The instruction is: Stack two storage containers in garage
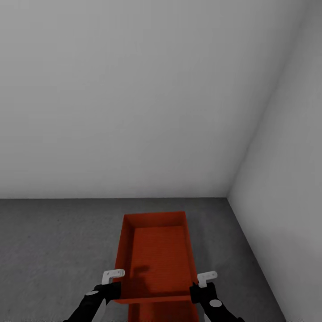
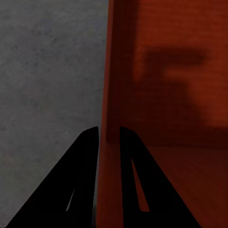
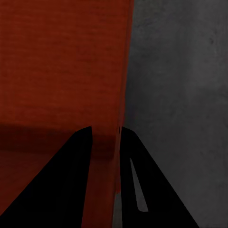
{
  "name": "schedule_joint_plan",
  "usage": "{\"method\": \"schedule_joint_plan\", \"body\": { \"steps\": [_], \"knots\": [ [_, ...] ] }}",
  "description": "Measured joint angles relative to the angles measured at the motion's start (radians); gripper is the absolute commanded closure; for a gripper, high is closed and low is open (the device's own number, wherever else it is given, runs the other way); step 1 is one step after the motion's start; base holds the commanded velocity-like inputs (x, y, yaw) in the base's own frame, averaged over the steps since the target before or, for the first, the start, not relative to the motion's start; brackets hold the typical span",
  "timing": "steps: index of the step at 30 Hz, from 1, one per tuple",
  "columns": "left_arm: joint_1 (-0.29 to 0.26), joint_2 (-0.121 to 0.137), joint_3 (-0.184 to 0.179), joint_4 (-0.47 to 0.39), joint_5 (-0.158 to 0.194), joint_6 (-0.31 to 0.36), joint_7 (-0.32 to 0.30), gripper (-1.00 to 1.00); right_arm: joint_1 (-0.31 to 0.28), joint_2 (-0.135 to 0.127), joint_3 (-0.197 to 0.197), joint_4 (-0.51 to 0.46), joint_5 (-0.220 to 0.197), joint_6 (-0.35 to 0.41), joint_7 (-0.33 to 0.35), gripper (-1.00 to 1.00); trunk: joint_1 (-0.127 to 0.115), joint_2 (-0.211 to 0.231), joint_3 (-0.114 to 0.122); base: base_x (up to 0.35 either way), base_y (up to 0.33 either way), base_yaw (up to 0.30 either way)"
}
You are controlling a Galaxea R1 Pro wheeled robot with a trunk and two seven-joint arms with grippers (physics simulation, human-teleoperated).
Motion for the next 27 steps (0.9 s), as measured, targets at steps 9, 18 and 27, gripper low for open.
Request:
{"method": "schedule_joint_plan", "body": {
  "steps": [9,18,27],
  "knots": [
    [0.000,0.001,0.000,0.000,0.000,0.000,-0.001,1.00,0.000,0.001,0.000,0.000,0.000,0.000,-0.001,1.00,0.000,0.000,-0.003,0.000,0.000,0.000],
    [0.008,-0.001,0.007,0.019,-0.004,-0.010,-0.005,1.00,0.001,-0.001,0.013,0.020,-0.008,-0.002,-0.004,1.00,0.000,0.000,-0.003,0.000,0.000,0.000],
    [0.015,-0.008,0.019,0.031,0.001,-0.046,-0.007,1.00,0.001,-0.005,0.000,0.009,0.025,-0.004,0.004,1.00,0.000,0.000,-0.003,0.000,0.000,0.000]
  ]
}}
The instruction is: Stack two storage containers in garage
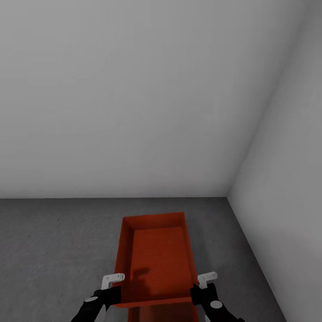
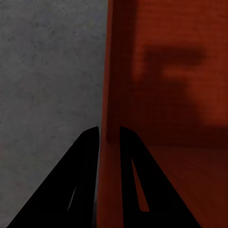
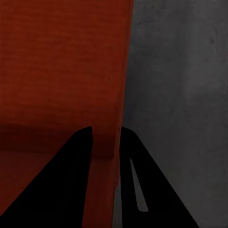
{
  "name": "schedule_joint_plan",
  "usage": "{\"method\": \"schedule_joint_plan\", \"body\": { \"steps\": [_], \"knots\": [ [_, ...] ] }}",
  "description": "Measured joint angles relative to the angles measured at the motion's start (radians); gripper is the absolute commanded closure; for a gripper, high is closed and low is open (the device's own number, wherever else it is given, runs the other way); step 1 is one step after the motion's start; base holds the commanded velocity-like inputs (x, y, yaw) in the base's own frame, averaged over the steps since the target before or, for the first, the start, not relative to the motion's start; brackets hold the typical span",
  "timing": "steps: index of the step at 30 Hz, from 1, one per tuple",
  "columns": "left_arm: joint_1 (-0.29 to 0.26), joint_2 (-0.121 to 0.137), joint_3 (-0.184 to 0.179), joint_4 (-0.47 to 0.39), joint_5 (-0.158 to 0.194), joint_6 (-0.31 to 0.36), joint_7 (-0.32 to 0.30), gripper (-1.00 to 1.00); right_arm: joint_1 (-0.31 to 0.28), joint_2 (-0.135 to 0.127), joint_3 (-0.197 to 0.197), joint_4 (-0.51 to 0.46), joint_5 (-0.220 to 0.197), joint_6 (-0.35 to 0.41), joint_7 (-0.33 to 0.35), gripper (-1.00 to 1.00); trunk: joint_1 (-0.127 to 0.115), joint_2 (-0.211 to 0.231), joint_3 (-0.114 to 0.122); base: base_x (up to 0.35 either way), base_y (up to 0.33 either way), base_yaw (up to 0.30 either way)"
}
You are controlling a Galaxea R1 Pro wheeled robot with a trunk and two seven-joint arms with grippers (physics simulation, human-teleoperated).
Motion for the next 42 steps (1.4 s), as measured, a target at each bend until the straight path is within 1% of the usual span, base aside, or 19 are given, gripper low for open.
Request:
{"method": "schedule_joint_plan", "body": {
  "steps": [9,18,19,20,30,39,42],
  "knots": [
    [0.000,0.002,0.001,0.002,0.002,-0.005,-0.002,1.00,0.000,0.005,-0.023,0.000,0.029,0.000,0.002,1.00,0.000,0.000,0.000,0.000,0.000,0.000],
    [0.000,0.003,0.001,0.007,0.005,-0.009,-0.002,1.00,0.000,0.008,-0.039,0.000,0.047,0.000,0.003,1.00,0.034,-0.063,-0.028,0.000,0.000,0.000],
    [0.000,-0.004,0.004,0.006,-0.001,-0.004,0.000,1.00,0.000,-0.004,0.005,0.001,-0.005,0.000,0.003,1.00,0.038,-0.070,-0.031,0.000,0.000,0.000],
    [0.000,-0.005,0.009,0.006,-0.003,-0.005,0.000,1.00,0.000,-0.004,0.008,0.000,-0.007,0.001,0.001,1.00,0.042,-0.077,-0.034,0.000,0.000,0.000],
    [0.000,-0.005,0.008,0.007,-0.003,-0.005,0.000,1.00,0.000,-0.004,0.009,0.000,-0.008,0.001,0.001,1.00,0.080,-0.147,-0.066,0.000,0.000,0.000],
    [0.000,-0.004,0.006,0.007,-0.002,-0.005,0.000,1.00,0.000,-0.004,0.009,0.000,-0.008,0.001,0.001,1.00,0.081,-0.147,-0.066,0.000,0.000,0.000],
    [0.000,-0.004,0.006,0.006,-0.002,-0.004,0.000,1.00,0.000,-0.004,0.009,0.001,-0.009,0.001,0.001,1.00,0.092,-0.168,-0.075,0.000,0.000,0.000]
  ]
}}
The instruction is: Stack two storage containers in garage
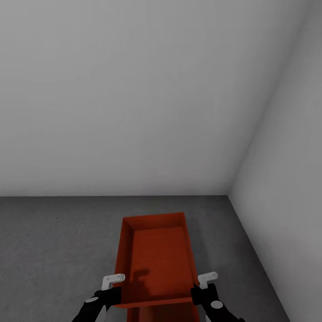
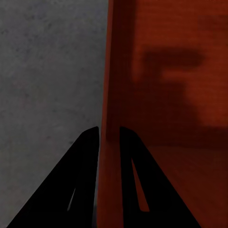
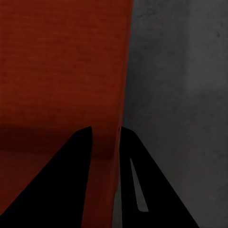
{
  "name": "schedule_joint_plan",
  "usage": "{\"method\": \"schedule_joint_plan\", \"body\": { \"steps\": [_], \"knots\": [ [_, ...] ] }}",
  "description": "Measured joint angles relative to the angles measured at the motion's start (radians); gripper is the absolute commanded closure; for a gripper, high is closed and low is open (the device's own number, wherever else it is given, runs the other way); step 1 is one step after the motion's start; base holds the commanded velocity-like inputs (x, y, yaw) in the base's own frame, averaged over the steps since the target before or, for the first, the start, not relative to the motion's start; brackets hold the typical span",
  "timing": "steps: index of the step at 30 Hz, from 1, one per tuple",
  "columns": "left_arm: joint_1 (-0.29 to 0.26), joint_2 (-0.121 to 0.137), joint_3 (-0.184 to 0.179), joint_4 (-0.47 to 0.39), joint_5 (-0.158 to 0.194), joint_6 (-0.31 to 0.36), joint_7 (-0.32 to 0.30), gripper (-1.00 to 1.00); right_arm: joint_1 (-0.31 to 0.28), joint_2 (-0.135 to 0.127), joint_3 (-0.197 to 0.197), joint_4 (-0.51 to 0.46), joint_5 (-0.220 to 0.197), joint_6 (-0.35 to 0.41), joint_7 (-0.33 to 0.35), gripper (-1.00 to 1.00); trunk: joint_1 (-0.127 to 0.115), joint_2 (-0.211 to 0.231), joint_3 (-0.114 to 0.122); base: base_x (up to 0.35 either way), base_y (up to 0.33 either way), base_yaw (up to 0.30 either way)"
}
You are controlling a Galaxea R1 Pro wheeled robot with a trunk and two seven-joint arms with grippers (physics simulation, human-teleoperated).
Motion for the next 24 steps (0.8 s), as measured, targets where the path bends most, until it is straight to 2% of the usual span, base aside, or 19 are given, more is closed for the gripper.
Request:
{"method": "schedule_joint_plan", "body": {
  "steps": [11,24],
  "knots": [
    [0.000,0.000,0.000,0.000,-0.001,0.000,0.000,1.00,0.000,-0.001,0.000,0.000,-0.001,0.000,0.001,1.00,0.042,-0.077,-0.034,0.000,0.000,0.000],
    [0.000,0.003,-0.006,0.000,0.002,0.001,-0.001,1.00,0.000,0.001,-0.002,0.000,-0.001,-0.001,0.002,1.00,0.042,-0.077,-0.035,0.000,0.000,0.000]
  ]
}}
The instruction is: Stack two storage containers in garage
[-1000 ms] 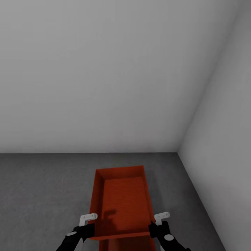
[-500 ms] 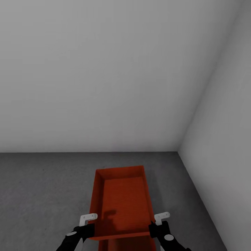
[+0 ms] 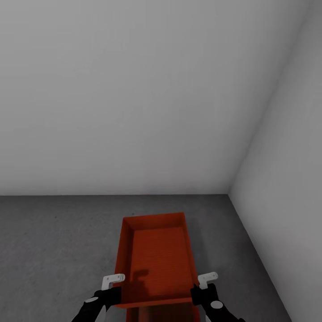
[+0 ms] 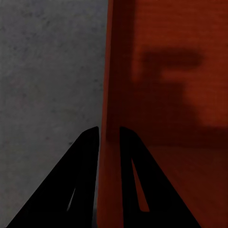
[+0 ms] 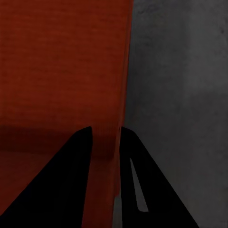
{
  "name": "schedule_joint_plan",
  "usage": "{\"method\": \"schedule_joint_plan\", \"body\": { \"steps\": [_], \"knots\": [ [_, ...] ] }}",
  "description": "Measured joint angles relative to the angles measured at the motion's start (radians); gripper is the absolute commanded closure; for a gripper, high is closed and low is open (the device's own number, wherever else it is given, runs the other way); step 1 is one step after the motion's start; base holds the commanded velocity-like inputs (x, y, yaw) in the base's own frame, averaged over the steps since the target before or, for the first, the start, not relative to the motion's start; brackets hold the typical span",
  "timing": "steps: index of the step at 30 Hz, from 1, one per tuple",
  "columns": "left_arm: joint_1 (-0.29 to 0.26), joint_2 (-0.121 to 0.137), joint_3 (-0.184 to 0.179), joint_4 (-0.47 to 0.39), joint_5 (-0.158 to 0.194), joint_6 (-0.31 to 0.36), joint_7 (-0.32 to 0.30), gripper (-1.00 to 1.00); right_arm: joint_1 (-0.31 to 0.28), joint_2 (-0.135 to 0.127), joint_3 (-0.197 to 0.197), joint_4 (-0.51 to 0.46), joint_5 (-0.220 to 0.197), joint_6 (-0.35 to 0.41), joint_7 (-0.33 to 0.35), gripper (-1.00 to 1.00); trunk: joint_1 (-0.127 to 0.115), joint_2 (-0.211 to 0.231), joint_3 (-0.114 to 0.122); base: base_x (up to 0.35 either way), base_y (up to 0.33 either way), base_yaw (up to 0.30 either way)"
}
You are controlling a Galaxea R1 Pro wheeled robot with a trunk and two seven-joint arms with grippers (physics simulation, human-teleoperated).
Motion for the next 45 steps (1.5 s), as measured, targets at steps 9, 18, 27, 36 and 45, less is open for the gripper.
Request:
{"method": "schedule_joint_plan", "body": {
  "steps": [9,18,27,36,45],
  "knots": [
    [0.000,-0.002,-0.001,0.000,0.000,0.000,0.003,1.00,0.000,-0.002,0.001,0.000,-0.001,0.000,0.001,1.00,0.000,0.000,0.000,0.000,0.000,0.000],
    [0.000,-0.003,0.000,0.000,0.000,-0.001,0.004,1.00,0.000,-0.002,0.002,0.000,-0.001,0.000,0.001,1.00,0.000,0.000,0.000,-0.030,-0.102,0.000],
    [0.000,-0.003,0.000,0.000,0.000,0.000,0.004,1.00,0.000,-0.003,0.002,0.000,-0.001,0.000,0.001,1.00,0.000,0.000,0.000,-0.031,-0.078,0.000],
    [0.000,-0.002,-0.003,0.000,0.001,0.000,0.004,1.00,0.000,-0.002,0.001,0.000,-0.001,0.000,0.001,1.00,0.000,0.000,0.000,0.000,-0.001,0.000],
    [0.000,-0.002,-0.003,0.000,0.001,0.000,0.004,1.00,0.000,-0.002,0.001,0.000,-0.001,0.000,0.001,1.00,0.000,0.000,0.000,-0.086,0.000,0.000]
  ]
}}
